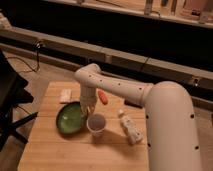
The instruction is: Drag the ceramic bowl in a circle
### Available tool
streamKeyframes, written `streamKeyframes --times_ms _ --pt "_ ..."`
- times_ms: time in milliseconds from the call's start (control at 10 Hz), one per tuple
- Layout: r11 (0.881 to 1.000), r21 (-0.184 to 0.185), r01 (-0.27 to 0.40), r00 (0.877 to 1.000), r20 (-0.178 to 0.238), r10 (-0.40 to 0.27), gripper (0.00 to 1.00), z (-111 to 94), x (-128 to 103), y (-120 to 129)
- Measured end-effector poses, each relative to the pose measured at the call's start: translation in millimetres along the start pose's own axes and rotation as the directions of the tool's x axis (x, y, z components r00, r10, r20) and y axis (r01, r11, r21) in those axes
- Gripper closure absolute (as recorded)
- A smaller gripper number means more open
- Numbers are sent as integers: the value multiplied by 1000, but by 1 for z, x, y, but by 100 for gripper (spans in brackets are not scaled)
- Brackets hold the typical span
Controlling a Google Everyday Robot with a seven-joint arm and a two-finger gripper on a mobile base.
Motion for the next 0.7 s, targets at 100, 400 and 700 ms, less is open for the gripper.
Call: streamKeyframes --times_ms 100,400,700 --pt "999 -13 39 999 -4 -39 87 -2 2 -13" --pt "988 -30 152 988 9 -151 87 4 0 -52" --pt "969 -30 244 968 60 -242 87 27 -31 -74"
